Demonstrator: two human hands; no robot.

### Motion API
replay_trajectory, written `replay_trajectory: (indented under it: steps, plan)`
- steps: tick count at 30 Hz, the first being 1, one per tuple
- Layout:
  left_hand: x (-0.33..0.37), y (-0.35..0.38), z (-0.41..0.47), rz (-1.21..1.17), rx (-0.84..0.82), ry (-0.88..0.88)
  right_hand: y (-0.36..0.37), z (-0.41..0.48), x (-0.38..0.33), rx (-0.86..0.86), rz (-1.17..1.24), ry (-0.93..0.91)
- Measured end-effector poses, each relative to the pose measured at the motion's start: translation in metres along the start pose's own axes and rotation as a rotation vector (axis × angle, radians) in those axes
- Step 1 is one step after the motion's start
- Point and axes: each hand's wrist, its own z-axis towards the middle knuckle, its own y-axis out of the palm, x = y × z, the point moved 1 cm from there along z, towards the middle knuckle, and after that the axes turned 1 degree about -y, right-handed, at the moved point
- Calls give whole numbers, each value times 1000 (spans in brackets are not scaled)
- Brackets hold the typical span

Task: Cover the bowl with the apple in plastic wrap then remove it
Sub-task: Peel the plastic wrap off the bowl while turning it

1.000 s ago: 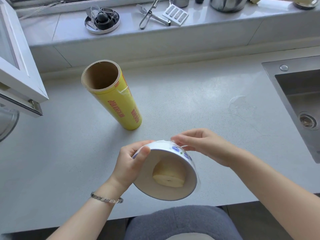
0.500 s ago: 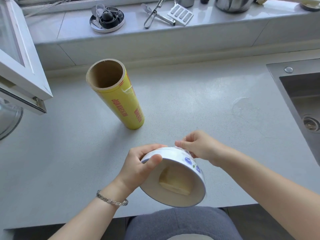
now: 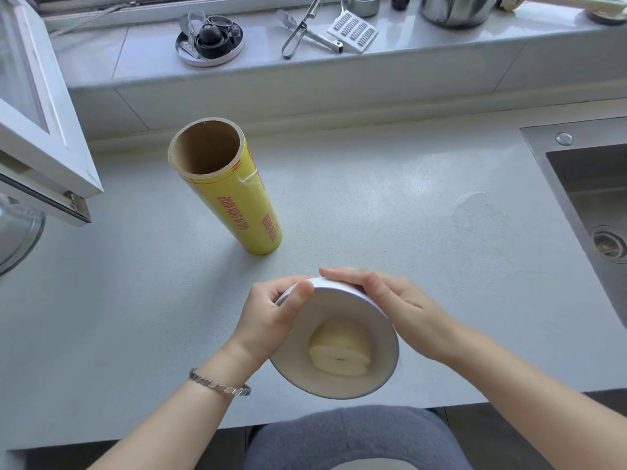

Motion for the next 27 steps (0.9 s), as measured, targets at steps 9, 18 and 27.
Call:
replay_trajectory:
  steps: [9, 18, 27]
  plan:
    - [0, 5, -5, -1, 65, -122, -11, 7, 14, -23, -12, 183]
    - [-4, 4, -4, -254, 258, -334, -11, 0, 29, -69, 372, 270]
    - [-7, -5, 0, -278, 21, -454, -19, 3, 42, 118, 340, 249]
